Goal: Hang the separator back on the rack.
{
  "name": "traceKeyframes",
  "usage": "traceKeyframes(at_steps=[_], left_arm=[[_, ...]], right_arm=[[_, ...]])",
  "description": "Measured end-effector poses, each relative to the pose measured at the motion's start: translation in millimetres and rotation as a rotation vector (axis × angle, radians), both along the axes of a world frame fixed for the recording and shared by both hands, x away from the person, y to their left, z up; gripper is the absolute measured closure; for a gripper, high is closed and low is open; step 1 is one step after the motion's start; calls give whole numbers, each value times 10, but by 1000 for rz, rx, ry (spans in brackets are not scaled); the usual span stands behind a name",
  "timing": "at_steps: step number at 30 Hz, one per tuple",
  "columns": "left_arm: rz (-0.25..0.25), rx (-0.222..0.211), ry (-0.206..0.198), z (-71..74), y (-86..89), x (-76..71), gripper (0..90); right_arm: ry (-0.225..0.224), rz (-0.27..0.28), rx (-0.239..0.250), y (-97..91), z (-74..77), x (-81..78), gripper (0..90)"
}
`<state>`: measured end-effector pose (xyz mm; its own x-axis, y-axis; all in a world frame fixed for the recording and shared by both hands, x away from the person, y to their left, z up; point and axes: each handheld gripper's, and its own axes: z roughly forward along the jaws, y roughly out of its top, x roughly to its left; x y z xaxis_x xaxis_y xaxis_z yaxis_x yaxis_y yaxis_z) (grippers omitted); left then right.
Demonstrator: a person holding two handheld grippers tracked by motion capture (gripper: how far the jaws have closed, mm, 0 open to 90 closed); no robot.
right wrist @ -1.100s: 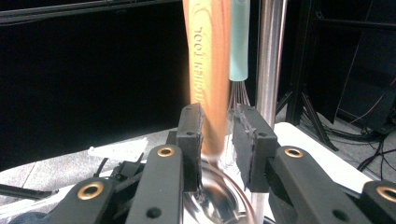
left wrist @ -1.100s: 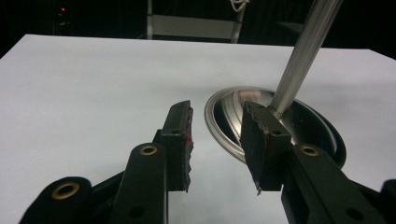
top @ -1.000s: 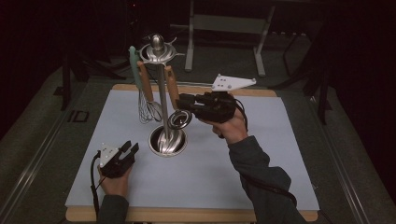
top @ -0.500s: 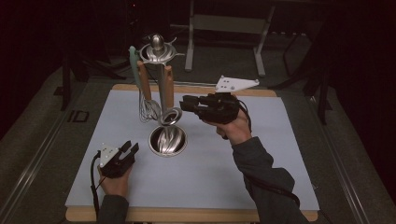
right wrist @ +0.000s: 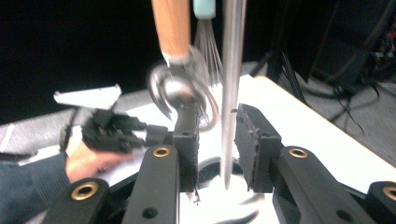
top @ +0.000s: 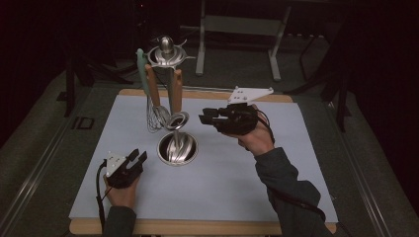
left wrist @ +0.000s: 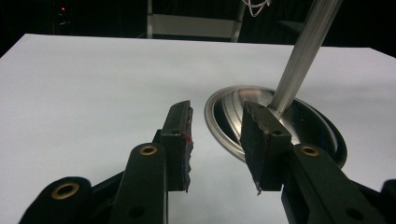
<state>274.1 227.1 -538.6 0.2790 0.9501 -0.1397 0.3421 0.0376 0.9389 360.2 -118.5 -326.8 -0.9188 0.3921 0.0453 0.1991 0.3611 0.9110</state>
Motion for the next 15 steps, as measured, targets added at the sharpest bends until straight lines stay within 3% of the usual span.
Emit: traceKeyframes(at_steps=[10, 15], left_arm=[[-2, 3, 3, -2, 2, 5, 632], [3, -2, 6, -4, 2, 10, 631]], right_arm=[[29, -44, -135, -132, -257, 47, 660], [33, -86, -231, -264, -449, 39, 621]])
